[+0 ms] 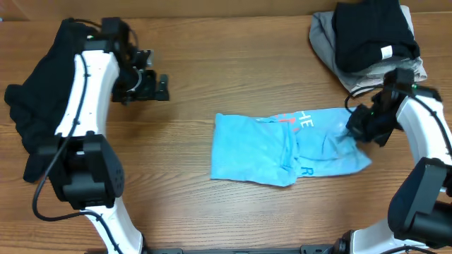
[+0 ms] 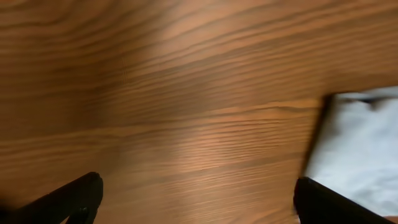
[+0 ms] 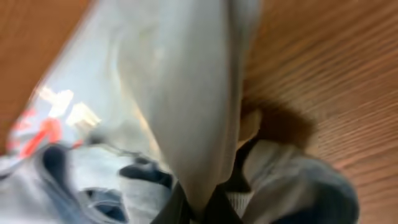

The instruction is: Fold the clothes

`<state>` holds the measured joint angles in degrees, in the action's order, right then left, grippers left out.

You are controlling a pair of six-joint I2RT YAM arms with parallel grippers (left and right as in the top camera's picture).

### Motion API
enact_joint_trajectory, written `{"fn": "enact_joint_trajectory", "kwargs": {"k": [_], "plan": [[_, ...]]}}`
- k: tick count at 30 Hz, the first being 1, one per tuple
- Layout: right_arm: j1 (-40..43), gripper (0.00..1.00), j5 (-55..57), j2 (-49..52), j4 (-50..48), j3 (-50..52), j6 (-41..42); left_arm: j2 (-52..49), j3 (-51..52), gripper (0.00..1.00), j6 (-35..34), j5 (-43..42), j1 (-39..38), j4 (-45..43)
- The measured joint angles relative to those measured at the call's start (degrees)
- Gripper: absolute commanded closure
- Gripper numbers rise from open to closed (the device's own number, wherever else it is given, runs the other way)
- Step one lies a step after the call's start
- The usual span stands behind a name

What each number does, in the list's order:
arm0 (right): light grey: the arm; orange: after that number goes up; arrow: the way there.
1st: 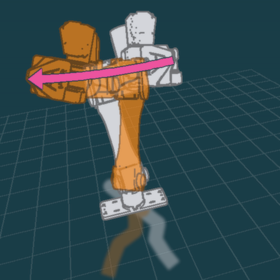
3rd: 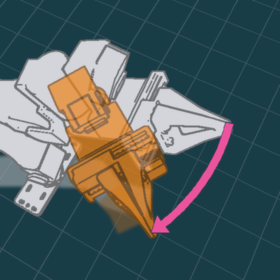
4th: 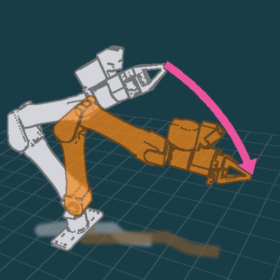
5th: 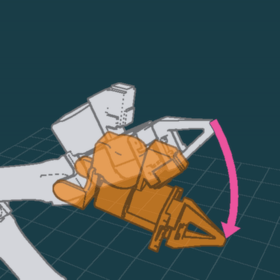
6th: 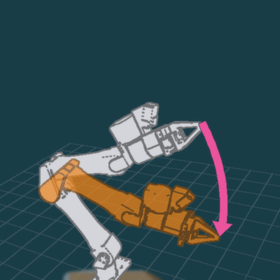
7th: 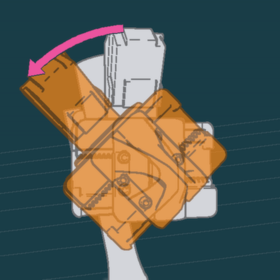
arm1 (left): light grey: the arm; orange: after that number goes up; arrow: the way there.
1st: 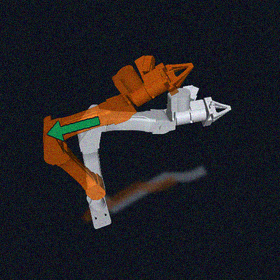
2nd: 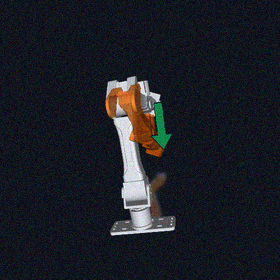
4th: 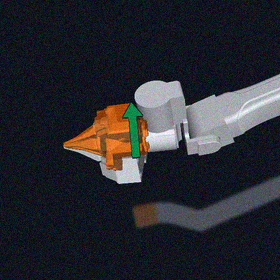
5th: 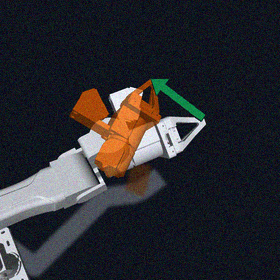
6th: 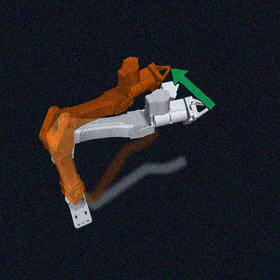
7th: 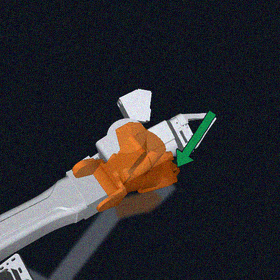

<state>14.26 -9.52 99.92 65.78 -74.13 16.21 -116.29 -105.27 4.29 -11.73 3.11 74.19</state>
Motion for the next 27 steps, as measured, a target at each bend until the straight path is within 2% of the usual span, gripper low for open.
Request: {"fn": "enact_joint_trajectory", "kwargs": {"k": [5, 10, 20, 27], "plan": [[-4.90, 0.96, 0.33, 0.00, 6.40, -6.45, -1.51, 0.00, 0.00, 0.00, -0.15, 1.81, 3.28, 0.63], [-15.50, 0.96, 0.57, 0.00, 8.46, -8.26, -1.88, 0.00, 0.00, 0.00, -0.15, 2.40, 4.17, 0.61], [-40.15, 0.96, 0.72, 0.00, 1.49, -8.26, 3.78, 0.00, 0.00, 0.00, -0.15, 2.58, 4.15, 0.61], [-46.56, 0.96, 0.20, 0.00, 0.37, -8.26, 6.56, 0.00, 0.00, 0.00, -0.15, 2.58, 4.15, 0.55]]}}
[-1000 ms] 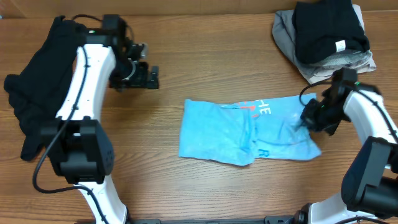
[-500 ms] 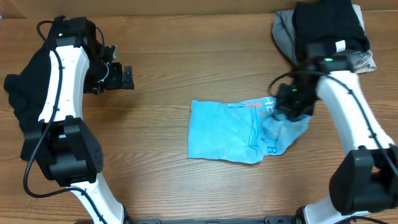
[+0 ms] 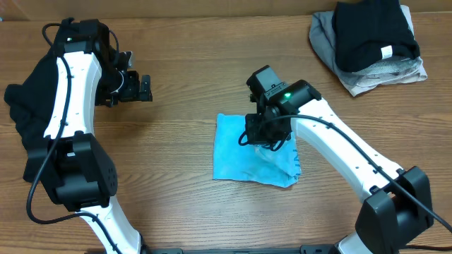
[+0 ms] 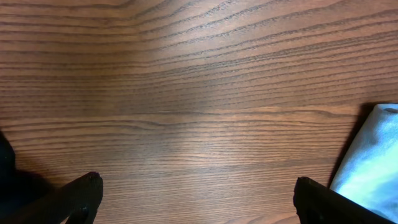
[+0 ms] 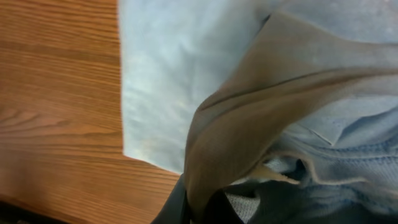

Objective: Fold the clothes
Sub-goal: 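Press down and regrasp the folded shirt bundle with the right gripper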

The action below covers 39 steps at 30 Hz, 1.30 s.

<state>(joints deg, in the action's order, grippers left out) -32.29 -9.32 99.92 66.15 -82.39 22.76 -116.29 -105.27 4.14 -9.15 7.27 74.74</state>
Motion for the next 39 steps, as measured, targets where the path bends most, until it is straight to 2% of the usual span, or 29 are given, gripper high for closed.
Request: {"fn": "enact_joint_trajectory", "kwargs": {"k": [11, 12, 14, 15, 17, 22, 30, 34, 39], "plan": [[-9.42, 0.96, -2.47, 0.39, -10.45, -0.02, 0.83, 0.00, 0.00, 0.00, 0.00, 0.00, 0.00, -0.72], [-10.23, 0.85, -2.64, 1.07, -11.23, -0.11, 0.76, 0.00, 0.00, 0.00, 0.00, 0.00, 0.00, -0.98], [-11.10, 0.54, -2.93, 3.04, -12.07, -0.24, 0.70, 0.00, 0.00, 0.00, 0.00, -0.02, 0.00, -1.25], [-11.45, 0.43, -3.15, 4.66, -12.20, -0.28, 0.33, 0.00, 0.00, 0.00, 0.00, -0.02, 0.00, -1.44], [-11.72, 0.34, -4.11, 7.17, -11.89, -0.28, -0.20, 0.00, 0.04, 0.00, 0.00, 0.00, 0.00, -1.55], [-11.72, 0.27, -5.84, 8.70, -7.41, -1.77, -1.92, 0.00, 1.25, 0.00, 0.00, -0.02, 0.00, -2.23], [-10.12, 0.23, 0.07, 8.28, 3.98, -17.75, -2.93, 0.00, 1.88, 0.00, 0.00, -0.22, 0.00, -3.45], [-6.34, 0.22, 3.41, 7.91, 7.39, -18.01, 0.90, 0.00, 1.88, 0.00, 0.00, -0.24, 0.00, -3.82], [-1.99, 0.23, 5.29, 7.91, 3.85, -13.42, 3.41, 0.00, 1.90, 0.00, 0.00, -0.24, 0.00, -4.11]]}}
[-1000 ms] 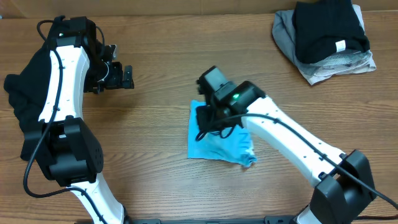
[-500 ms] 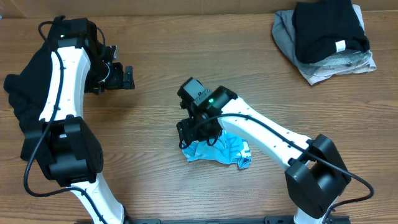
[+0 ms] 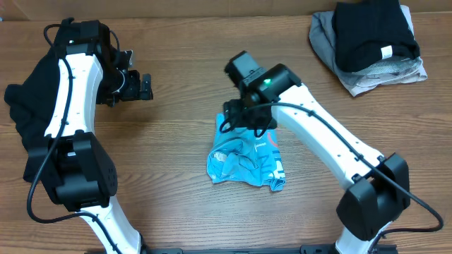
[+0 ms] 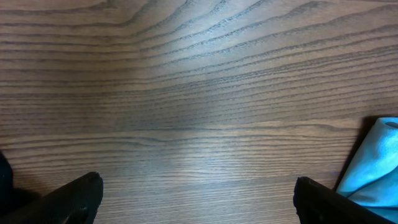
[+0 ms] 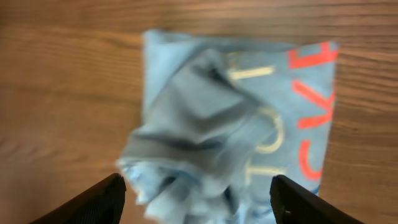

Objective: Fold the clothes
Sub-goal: 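Press down and regrasp the folded shirt bundle with the right gripper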

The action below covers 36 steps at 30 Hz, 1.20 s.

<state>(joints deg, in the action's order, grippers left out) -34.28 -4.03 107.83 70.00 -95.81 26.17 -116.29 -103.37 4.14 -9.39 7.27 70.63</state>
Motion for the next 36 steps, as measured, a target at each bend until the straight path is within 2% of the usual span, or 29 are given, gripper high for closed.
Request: {"fn": "enact_joint_trajectory", "kwargs": {"k": [8, 14, 16, 19, 20, 23, 33, 36], "plan": [[2.38, 0.31, -0.24, 0.00, -12.04, 11.89, 0.48, 0.00, 0.02, 0.00, 0.00, 0.00, 0.00, -0.22], [2.38, 0.44, -0.28, 0.00, -15.63, 16.48, 0.63, 0.00, 0.07, 0.00, 0.00, 0.00, 0.00, -0.15], [2.40, 0.51, -0.28, 0.00, -16.35, 16.52, 0.76, 0.00, 0.09, 0.00, 0.00, 0.00, 0.00, -0.15], [2.40, 0.70, -0.28, 0.00, -17.16, 16.52, 0.87, 0.00, 0.09, 0.00, 0.00, 0.00, 0.00, -0.15], [2.43, 0.80, -0.28, 0.00, -17.42, 16.52, 0.50, 0.00, 0.11, 0.00, 0.00, 0.00, 0.00, -0.15], [2.43, 0.96, -0.48, 0.00, -18.86, 16.55, 1.03, 0.00, 0.13, 0.00, 0.00, 0.00, 0.00, -0.13], [2.32, 0.96, -4.20, 0.00, -25.09, 16.37, 0.74, 0.00, 0.13, 0.00, 0.00, 0.00, 0.00, -0.35], [1.29, 0.96, -7.30, 0.00, -30.71, 13.99, 0.81, 0.00, 0.13, 0.00, 0.00, 0.00, 0.00, -0.39]]}}
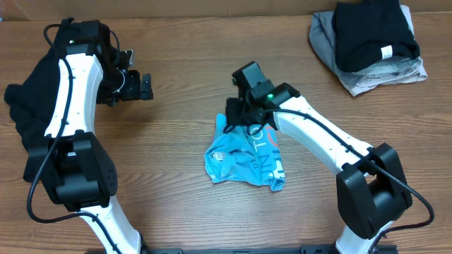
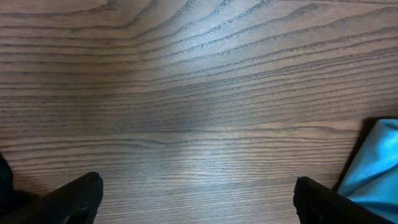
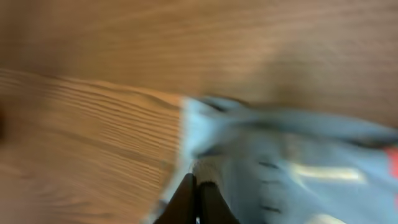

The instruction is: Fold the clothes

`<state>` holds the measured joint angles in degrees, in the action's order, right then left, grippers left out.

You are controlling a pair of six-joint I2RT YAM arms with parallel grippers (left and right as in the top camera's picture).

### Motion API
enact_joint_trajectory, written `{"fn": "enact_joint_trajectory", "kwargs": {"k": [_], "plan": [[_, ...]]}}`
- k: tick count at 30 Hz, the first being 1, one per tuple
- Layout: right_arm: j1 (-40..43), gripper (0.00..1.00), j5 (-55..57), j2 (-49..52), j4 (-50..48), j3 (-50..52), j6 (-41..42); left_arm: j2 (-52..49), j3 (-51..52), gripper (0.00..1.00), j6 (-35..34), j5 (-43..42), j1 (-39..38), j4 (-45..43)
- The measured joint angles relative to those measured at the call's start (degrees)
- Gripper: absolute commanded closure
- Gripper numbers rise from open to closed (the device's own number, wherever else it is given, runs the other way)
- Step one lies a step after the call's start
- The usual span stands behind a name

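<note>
The light blue shirt (image 1: 244,161) with red and white lettering lies bunched in a small heap at the table's middle. My right gripper (image 1: 236,117) is at the heap's upper left edge. In the blurred right wrist view its fingers (image 3: 199,186) are pressed together with a bit of the shirt (image 3: 280,162) pinched at their tips. My left gripper (image 1: 138,86) hangs over bare wood far to the left, its fingers (image 2: 81,194) wide apart with nothing between them. A corner of the shirt (image 2: 376,165) shows at that view's right edge.
A stack of folded clothes, black on grey (image 1: 371,39), sits at the back right corner. A loose black garment (image 1: 28,120) lies at the left edge behind my left arm. Bare wood (image 1: 176,197) surrounds the shirt.
My right gripper was open above the bunched shirt; now it is lower at the heap's upper left edge and shut on the cloth. The left arm has not moved.
First the shirt lay spread wide with my right gripper shut on its right end. Then that end was over the left half, halving the shirt. Then the gripper was open above a bunched heap. Now it is shut on the heap's upper left edge.
</note>
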<state>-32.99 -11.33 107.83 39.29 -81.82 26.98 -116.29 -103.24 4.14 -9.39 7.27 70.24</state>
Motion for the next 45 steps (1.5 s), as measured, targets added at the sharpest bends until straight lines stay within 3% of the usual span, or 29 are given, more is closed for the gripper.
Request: {"fn": "enact_joint_trajectory", "kwargs": {"k": [4, 5, 6, 7, 9, 11, 14, 21, 26, 31, 45], "plan": [[-2.36, 0.96, -2.05, 0.00, -5.70, -1.49, 0.68, 0.00, 0.00, 0.00, 0.00, 0.00, 0.00, -0.24], [-3.19, 0.91, -2.45, 0.00, -6.75, -1.55, 0.92, 0.00, 0.00, 0.00, 0.00, 0.00, 0.00, -0.24], [-4.00, 0.75, -2.84, 0.00, -7.34, -1.55, 1.14, 0.00, 0.00, 0.00, 0.00, 0.00, 0.00, -0.24], [-4.83, 0.50, -3.17, 0.00, -7.67, -1.55, 1.31, 0.00, 0.00, 0.00, 0.00, 0.00, 0.00, -0.24], [-6.56, 0.23, -3.69, 0.00, -8.39, -1.57, 1.57, 0.00, 0.00, 0.00, 0.00, 0.02, 0.00, -0.46], [-7.85, 0.14, -3.91, 0.00, -8.04, -1.60, 1.51, 0.00, 0.00, 0.00, 0.00, 0.00, 0.00, -0.68], [-9.01, 0.14, -4.37, 0.00, -4.68, -1.84, 1.25, 0.00, 0.00, 0.00, 0.00, 0.00, 0.00, -0.68], [-6.95, 0.18, 0.37, -0.35, 16.59, -9.05, -0.24, 0.00, 0.02, 0.00, 0.00, 0.00, 0.00, -0.70], [-7.02, 0.30, 4.22, -2.40, 25.53, -10.38, -0.70, 0.00, 0.02, 0.00, 0.00, 0.00, 0.00, -1.49], [-7.56, 0.41, 5.44, -2.51, 24.35, -7.30, -1.18, 0.00, 0.02, 0.00, 0.00, 0.00, 0.00, -1.77], [-15.21, 0.45, 7.98, -2.51, 22.51, -1.20, -2.93, 0.00, 0.02, 0.00, 0.00, 0.00, 0.00, -1.75]]}}
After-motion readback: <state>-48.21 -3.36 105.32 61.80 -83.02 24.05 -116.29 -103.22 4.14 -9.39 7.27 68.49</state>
